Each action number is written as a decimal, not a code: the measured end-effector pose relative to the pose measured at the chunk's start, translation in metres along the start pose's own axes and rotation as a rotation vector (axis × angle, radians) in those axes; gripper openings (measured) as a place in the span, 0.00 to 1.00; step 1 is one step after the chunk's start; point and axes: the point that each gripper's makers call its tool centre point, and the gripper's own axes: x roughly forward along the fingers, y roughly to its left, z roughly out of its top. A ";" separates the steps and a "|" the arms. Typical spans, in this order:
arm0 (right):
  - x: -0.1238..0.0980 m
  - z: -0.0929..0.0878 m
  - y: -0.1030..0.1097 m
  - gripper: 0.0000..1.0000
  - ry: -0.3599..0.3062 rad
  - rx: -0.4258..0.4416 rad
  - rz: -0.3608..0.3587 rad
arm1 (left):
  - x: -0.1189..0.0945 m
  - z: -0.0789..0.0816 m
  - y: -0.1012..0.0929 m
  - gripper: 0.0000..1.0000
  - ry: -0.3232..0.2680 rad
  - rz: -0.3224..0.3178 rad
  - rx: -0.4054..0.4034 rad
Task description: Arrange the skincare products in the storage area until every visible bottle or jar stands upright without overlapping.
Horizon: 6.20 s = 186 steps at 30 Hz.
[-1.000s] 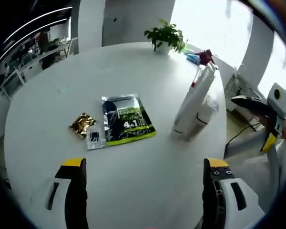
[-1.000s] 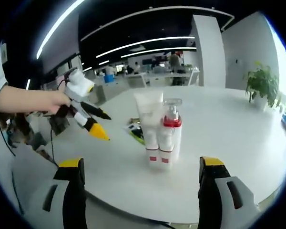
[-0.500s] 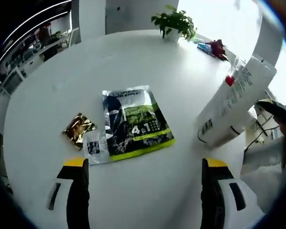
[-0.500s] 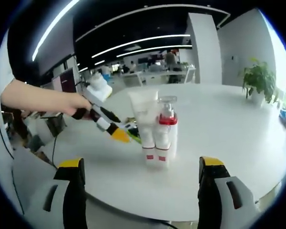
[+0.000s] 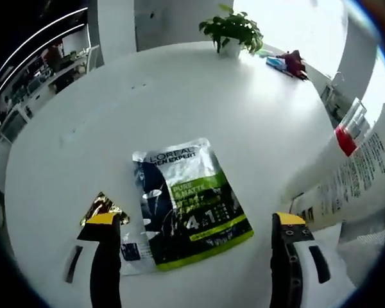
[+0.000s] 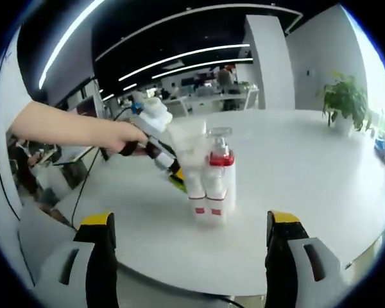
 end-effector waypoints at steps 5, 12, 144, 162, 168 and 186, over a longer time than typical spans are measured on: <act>0.000 0.000 -0.002 0.96 -0.003 0.012 -0.008 | 0.020 0.002 0.005 0.87 0.052 0.013 -0.031; 0.000 0.001 -0.003 0.96 -0.004 0.020 -0.011 | 0.029 0.001 -0.002 0.88 0.102 0.038 -0.037; -0.008 0.023 0.074 0.77 -0.030 0.116 0.453 | -0.185 -0.078 -0.145 0.21 -0.248 0.086 -0.033; -0.003 0.046 0.093 0.32 -0.038 0.274 0.643 | -0.190 -0.060 -0.198 0.21 -0.321 -0.023 0.070; -0.001 0.039 0.086 0.19 -0.013 0.290 0.660 | -0.185 -0.057 -0.202 0.22 -0.326 -0.027 0.056; -0.015 0.061 0.106 0.03 -0.033 0.436 0.755 | -0.222 -0.057 -0.183 0.43 -0.419 -0.125 0.051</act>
